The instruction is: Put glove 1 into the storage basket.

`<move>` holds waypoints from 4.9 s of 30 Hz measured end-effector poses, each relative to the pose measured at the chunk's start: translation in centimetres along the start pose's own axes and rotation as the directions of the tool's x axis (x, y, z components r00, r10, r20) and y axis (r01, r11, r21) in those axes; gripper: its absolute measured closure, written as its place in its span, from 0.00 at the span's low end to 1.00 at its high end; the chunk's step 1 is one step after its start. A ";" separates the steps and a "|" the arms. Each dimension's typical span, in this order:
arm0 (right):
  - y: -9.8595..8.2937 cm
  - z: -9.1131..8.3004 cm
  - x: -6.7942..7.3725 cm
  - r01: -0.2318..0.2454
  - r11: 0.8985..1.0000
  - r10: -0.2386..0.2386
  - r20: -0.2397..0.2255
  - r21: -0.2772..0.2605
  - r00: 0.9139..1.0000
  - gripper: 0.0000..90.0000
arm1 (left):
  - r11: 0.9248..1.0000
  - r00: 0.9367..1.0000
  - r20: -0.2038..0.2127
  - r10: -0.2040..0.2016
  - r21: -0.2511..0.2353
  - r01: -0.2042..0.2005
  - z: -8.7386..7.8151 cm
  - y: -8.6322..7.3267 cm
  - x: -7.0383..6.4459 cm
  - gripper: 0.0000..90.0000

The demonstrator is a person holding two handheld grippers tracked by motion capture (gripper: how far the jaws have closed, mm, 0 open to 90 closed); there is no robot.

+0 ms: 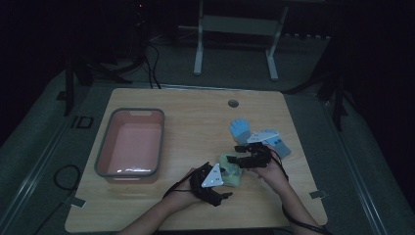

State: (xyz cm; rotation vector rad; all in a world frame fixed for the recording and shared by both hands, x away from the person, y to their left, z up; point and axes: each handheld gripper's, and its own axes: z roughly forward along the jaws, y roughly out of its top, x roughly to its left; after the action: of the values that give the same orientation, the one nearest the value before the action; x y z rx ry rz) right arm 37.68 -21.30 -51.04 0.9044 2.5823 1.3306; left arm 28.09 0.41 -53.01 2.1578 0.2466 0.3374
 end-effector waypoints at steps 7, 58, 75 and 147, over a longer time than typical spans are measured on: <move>-0.7 1.6 -1.1 -0.051 0.998 0.051 -0.012 0.038 0.999 0.43 | 0.997 0.998 0.021 0.066 0.047 -0.067 1.9 0.0 0.6 0.41; 3.0 2.5 0.8 -0.155 0.987 0.161 -0.169 0.043 0.972 0.79 | 0.967 0.983 -0.029 0.180 0.191 -0.171 -2.4 2.9 3.5 0.84; 8.2 3.7 4.0 -0.074 0.997 0.075 -0.168 0.009 0.983 0.79 | 0.956 0.977 -0.076 0.201 0.234 -0.179 -7.7 3.6 5.1 0.84; 17.7 21.9 12.6 0.005 0.993 0.019 -0.197 0.120 0.980 0.47 | 0.856 0.991 -0.129 0.037 0.516 0.035 -17.0 -9.5 11.7 0.81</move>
State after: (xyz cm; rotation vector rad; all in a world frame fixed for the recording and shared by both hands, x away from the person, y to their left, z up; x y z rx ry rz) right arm 43.06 8.98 -48.68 0.8379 2.8394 1.3429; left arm 33.09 22.32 -49.75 2.6719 0.4570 0.4582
